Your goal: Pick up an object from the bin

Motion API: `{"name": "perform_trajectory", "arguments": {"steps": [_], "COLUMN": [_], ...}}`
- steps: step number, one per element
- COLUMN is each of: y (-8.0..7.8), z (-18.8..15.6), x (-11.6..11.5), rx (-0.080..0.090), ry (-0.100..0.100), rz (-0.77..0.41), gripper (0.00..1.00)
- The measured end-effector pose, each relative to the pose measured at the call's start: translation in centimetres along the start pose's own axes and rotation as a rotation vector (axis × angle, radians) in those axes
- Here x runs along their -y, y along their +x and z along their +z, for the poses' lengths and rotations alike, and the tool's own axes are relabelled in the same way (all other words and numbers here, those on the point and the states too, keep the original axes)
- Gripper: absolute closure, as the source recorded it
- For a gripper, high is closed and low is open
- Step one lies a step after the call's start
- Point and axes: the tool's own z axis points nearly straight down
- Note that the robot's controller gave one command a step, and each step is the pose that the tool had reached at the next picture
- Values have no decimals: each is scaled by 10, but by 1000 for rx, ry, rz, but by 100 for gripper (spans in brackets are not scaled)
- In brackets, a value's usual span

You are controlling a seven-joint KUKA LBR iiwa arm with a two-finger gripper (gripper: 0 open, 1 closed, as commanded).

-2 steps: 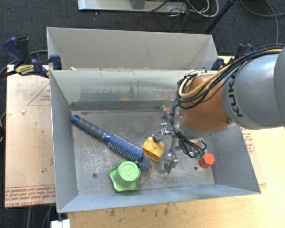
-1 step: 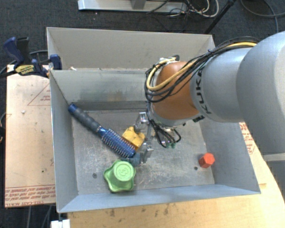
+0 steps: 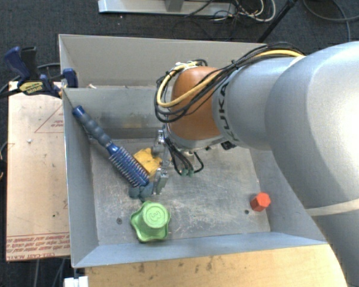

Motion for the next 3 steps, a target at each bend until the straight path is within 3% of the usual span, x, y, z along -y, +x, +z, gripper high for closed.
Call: {"name": "perform_trajectory", "arguments": {"steps": [1, 2, 3], "y": [8, 9, -1], "z": [8, 10, 12], "x": [1, 0, -47], "rx": [-28, -28, -31], "ry": [4, 4, 8], "rz": [-1, -1, 119], "gripper": [100, 0, 0]}}
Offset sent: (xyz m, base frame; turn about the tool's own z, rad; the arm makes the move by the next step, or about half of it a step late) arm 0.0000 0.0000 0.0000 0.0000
